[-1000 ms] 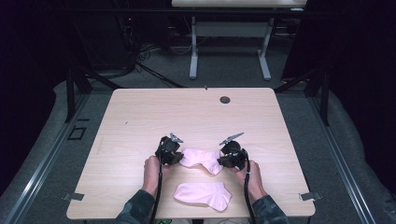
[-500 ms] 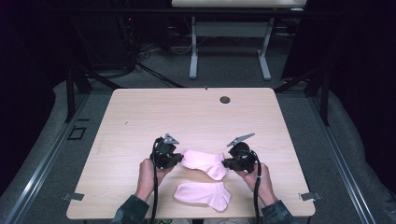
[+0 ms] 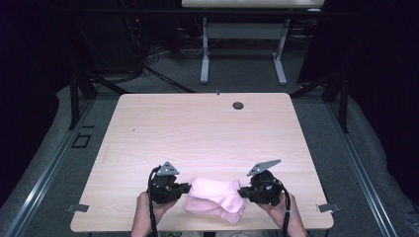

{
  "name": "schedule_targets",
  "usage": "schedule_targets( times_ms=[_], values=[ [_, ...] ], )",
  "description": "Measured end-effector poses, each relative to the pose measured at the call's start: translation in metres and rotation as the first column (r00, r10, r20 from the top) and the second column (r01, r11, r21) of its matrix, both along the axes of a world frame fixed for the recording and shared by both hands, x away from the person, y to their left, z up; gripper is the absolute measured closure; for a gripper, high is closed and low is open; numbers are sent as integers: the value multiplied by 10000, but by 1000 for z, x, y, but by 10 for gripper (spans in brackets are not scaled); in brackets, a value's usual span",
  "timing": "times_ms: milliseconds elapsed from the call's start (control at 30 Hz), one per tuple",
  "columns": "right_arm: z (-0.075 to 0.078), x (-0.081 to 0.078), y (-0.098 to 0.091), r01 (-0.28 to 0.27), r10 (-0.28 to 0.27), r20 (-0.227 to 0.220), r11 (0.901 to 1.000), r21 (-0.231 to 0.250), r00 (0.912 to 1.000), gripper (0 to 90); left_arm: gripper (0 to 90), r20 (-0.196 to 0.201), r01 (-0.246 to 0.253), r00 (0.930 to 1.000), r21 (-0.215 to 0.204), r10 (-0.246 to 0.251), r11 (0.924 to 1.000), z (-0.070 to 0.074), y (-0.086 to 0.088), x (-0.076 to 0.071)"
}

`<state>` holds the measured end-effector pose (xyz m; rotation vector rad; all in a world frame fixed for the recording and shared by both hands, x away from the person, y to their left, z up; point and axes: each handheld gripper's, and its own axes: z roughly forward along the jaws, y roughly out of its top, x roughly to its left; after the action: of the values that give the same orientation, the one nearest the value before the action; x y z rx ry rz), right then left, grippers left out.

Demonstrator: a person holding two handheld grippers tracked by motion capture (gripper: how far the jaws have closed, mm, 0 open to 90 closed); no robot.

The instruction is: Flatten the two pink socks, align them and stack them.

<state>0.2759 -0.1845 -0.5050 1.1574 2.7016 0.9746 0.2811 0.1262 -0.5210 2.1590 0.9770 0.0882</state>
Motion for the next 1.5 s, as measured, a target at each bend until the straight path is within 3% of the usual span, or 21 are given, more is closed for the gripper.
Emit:
schedule_targets(
  times_ms=[33, 133, 233, 400, 467, 600, 700, 800, 833, 933, 967, 1000, 1133, 1233, 1433, 1467, 1500],
  values=[
    [0, 0, 0, 0, 0, 0, 10000, 0, 10000, 852, 876, 0, 0, 10000, 0, 0, 10000, 0, 0, 0],
    [-13, -3, 0, -56, 53, -338, 9999, -93, 9994, 851, 875, -34, 67, 10000, 655, -65, 9978, -13, -7, -8],
    [-20, -3, -1, 13, -17, -480, 10000, -80, 9988, 851, 874, -30, -20, 10000, 795, 22, 9968, -20, -9, -12],
    [-40, -1, 4, 125, -163, -653, 9982, -578, 9977, 850, 868, 276, -233, 9994, 1647, 190, 9861, -33, -14, -18],
    [-44, -2, 8, 179, -230, -539, 9955, -931, 9983, 847, 861, 247, -355, 9992, 1597, 320, 9865, -36, -13, -19],
    [-47, -2, 9, 132, -183, -491, 9947, -1021, 9986, 838, 820, 282, -405, 9989, 1701, 362, 9846, -38, -12, -19],
    [-47, -2, 8, 122, -167, -481, 9956, -934, 9987, 793, 680, 380, -617, 9977, 1712, 560, 9833, -38, -10, -19],
    [-46, -4, 6, 80, -109, -322, 9959, -897, 9994, 763, 459, 830, -985, 9929, 1713, 852, 9803, -35, -8, -20],
    [-44, -5, 3, 47, -61, -206, 9980, -630, 9998, 700, 343, 898, -1017, 9922, 1819, 865, 9780, -34, -6, -21],
    [-42, -6, -1, 60, -65, -95, 9987, -514, 9999, 632, 277, 1071, -1219, 9888, 1737, 1043, 9772, -31, 0, -20],
    [-41, -6, -3, 125, -127, -45, 9992, -384, 9999, 573, 243, 1116, -1302, 9873, 1648, 1127, 9777, -30, 3, -20],
    [-37, -7, -10, 321, -320, 130, 9994, -116, 9994, 450, 179, 1161, -1393, 9858, 1592, 1216, 9774, -29, 7, -19],
    [-33, -8, -19, 692, -698, 371, 9975, 165, 9969, 283, 148, 1399, -1782, 9775, 1450, 1581, 9733, -23, 20, -19],
    [-30, -10, -29, 1179, -1197, 729, 9926, 290, 9901, 144, 111, 1490, -1950, 9735, 1457, 1734, 9699, -20, 31, -19],
    [-30, -13, -52, 2030, -2045, 1196, 9789, 243, 9715, 36, 57, 1581, -2394, 9640, 1668, 2137, 9565, -21, 59, -17],
    [-30, -14, -57, 2192, -2194, 1313, 9755, 162, 9668, 25, 55, 1657, -2483, 9612, 1700, 2207, 9537, -23, 63, -16],
    [-31, -14, -65, 2404, -2377, 1467, 9707, -5, 9602, 3, 50, 1655, -2646, 9578, 1869, 2352, 9461, -26, 73, -15]
  ],
)
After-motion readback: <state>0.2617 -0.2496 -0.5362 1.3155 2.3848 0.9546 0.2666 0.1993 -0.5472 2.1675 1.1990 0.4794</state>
